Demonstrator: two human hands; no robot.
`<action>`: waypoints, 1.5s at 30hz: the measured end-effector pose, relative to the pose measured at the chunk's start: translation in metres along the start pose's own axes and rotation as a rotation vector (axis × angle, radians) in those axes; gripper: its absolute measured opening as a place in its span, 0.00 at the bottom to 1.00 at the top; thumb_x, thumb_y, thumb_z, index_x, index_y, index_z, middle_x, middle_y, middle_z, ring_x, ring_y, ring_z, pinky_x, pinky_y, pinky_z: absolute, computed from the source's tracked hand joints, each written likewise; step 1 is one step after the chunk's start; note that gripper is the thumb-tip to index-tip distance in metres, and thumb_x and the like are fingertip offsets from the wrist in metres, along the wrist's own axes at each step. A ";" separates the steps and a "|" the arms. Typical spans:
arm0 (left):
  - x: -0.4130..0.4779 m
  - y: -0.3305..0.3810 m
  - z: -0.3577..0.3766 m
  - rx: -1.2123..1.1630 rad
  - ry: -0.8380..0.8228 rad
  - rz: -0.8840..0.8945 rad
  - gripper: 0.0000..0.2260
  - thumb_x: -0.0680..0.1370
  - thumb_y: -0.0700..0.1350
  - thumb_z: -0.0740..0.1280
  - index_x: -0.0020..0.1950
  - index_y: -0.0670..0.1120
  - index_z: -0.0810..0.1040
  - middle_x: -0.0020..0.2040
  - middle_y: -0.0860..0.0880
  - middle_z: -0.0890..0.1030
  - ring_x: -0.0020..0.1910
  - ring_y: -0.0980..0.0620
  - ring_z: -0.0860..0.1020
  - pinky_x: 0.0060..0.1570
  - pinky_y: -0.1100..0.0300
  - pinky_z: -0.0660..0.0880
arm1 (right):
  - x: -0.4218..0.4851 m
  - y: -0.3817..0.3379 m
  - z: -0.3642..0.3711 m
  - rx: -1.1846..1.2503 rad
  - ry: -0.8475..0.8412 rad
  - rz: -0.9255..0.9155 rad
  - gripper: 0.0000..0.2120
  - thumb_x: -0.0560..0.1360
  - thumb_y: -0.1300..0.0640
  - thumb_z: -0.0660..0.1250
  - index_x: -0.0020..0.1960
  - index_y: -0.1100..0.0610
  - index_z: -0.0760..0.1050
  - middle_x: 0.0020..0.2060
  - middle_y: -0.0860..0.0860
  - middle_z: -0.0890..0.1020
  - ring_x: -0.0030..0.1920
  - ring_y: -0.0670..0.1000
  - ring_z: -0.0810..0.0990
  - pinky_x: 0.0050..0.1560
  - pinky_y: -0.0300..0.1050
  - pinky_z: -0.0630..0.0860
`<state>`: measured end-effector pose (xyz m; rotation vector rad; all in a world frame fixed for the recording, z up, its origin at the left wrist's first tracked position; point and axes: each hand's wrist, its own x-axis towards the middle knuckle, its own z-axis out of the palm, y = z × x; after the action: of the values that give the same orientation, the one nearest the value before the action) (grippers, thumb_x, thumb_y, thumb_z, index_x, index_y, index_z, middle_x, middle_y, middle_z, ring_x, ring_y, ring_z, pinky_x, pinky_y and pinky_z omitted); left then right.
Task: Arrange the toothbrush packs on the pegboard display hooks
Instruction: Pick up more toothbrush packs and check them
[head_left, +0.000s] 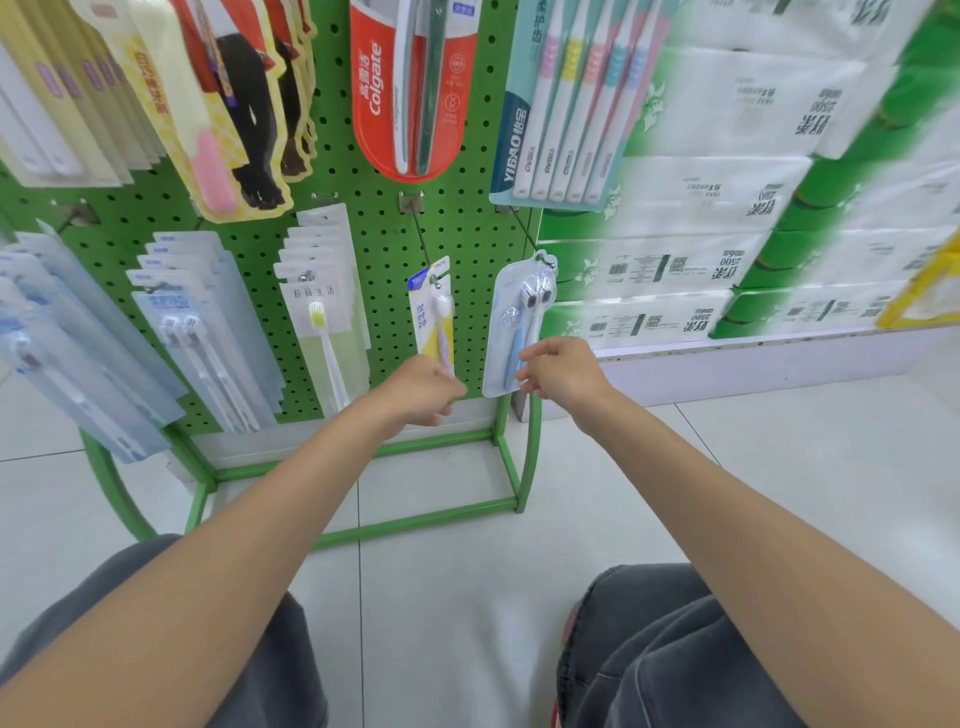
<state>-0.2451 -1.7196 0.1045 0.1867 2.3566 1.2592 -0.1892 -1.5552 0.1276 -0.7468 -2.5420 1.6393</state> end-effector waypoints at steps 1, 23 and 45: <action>-0.002 0.005 0.006 -0.029 -0.020 0.053 0.05 0.80 0.40 0.64 0.55 0.42 0.76 0.52 0.45 0.76 0.46 0.49 0.76 0.46 0.56 0.78 | 0.004 -0.001 -0.003 0.008 0.044 0.002 0.11 0.76 0.67 0.56 0.44 0.55 0.74 0.44 0.55 0.82 0.42 0.53 0.80 0.44 0.46 0.75; 0.014 0.036 0.055 -0.172 0.100 0.386 0.29 0.79 0.31 0.59 0.76 0.54 0.60 0.54 0.60 0.73 0.52 0.61 0.73 0.39 0.75 0.68 | 0.024 -0.017 -0.047 0.268 0.134 -0.246 0.09 0.78 0.65 0.64 0.56 0.58 0.79 0.43 0.45 0.80 0.42 0.40 0.77 0.38 0.27 0.72; -0.053 0.005 0.008 -0.411 -0.039 0.249 0.05 0.82 0.43 0.63 0.53 0.46 0.78 0.53 0.46 0.82 0.51 0.52 0.81 0.48 0.58 0.78 | -0.029 -0.021 -0.025 0.381 -0.055 -0.085 0.17 0.74 0.47 0.67 0.54 0.59 0.76 0.51 0.54 0.81 0.51 0.54 0.80 0.57 0.52 0.79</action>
<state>-0.1945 -1.7279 0.1225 0.3748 2.0318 1.8077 -0.1644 -1.5524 0.1635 -0.5574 -2.1547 2.0498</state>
